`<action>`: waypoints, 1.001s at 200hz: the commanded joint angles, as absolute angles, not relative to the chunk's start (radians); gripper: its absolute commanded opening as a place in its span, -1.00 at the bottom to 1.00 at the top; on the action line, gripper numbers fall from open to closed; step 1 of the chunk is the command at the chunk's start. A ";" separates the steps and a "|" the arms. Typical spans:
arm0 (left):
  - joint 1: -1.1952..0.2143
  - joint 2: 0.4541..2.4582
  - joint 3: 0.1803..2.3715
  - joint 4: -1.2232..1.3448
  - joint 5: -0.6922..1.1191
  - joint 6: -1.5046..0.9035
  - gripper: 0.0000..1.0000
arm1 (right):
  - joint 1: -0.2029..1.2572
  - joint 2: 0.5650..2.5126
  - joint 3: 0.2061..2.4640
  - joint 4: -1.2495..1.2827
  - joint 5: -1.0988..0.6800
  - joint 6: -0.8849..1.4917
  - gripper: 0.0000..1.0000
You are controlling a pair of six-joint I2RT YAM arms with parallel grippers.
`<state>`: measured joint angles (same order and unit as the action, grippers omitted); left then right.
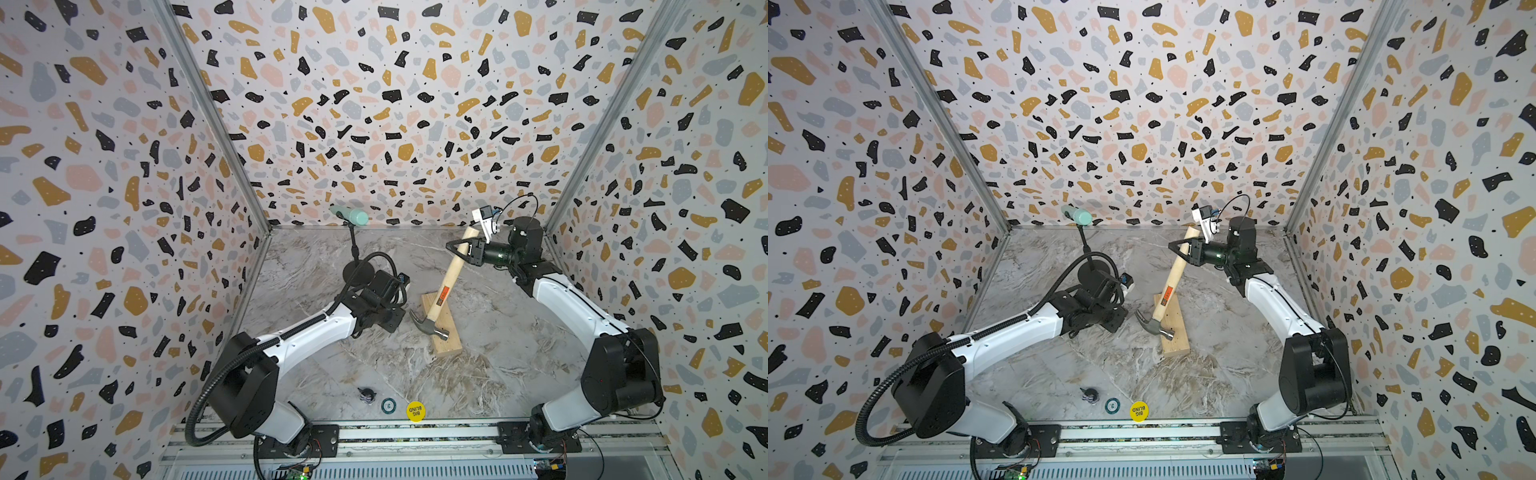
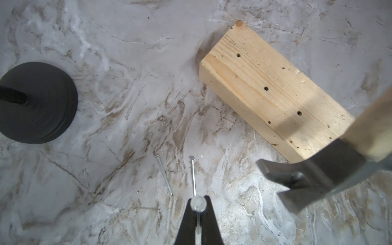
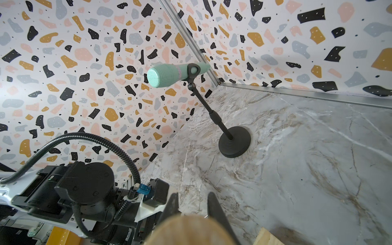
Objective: Use a claw hammer to pull out a nail
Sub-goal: Pick up the nail with the hammer, then place the nail at the center of the board.
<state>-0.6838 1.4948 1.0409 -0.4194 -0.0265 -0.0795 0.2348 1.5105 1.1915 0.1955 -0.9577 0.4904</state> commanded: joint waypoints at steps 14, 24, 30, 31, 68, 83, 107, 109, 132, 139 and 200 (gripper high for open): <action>-0.648 1.505 1.070 -0.425 -0.044 -0.106 -1.00 | 0.233 1.421 1.225 0.209 -0.972 0.534 -1.00; -0.640 1.508 1.069 -0.426 -0.044 -0.110 -1.00 | 0.233 1.412 1.229 0.193 -0.965 0.526 -1.00; -0.635 1.511 1.070 -0.426 -0.044 -0.111 -1.00 | 0.233 1.409 1.233 0.184 -0.958 0.520 -1.00; -0.634 1.511 1.070 -0.426 -0.044 -0.112 -1.00 | 0.233 1.407 1.233 0.182 -0.957 0.519 -1.00; -0.602 1.537 1.071 -0.435 -0.046 -0.131 -1.00 | 0.235 1.356 1.246 0.131 -0.894 0.477 -1.00; -0.590 1.546 1.072 -0.437 -0.043 -0.138 -1.00 | 0.239 1.339 1.251 0.111 -0.874 0.459 -1.00; -0.576 1.552 1.072 -0.436 -0.039 -0.147 -1.00 | 0.250 1.313 1.250 0.080 -0.839 0.428 -1.00; -0.575 1.552 1.072 -0.436 -0.039 -0.148 -1.00 | 0.250 1.312 1.250 0.077 -0.836 0.427 -1.00; -0.569 1.556 1.065 -0.436 -0.040 -0.158 -1.00 | 0.266 1.290 1.250 0.053 -0.803 0.400 -1.00; -0.568 1.557 1.064 -0.436 -0.041 -0.162 -1.00 | 0.271 1.282 1.250 0.047 -0.792 0.391 -1.00; -0.563 1.552 1.001 -0.379 0.008 -0.278 -1.00 | 0.346 1.223 1.278 -0.059 -0.636 0.275 -1.00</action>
<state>-0.5682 1.5562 1.0370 -0.4187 -0.0219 -0.2058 0.3191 1.3033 1.1969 -0.0589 -0.6937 0.2970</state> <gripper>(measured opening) 0.047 0.241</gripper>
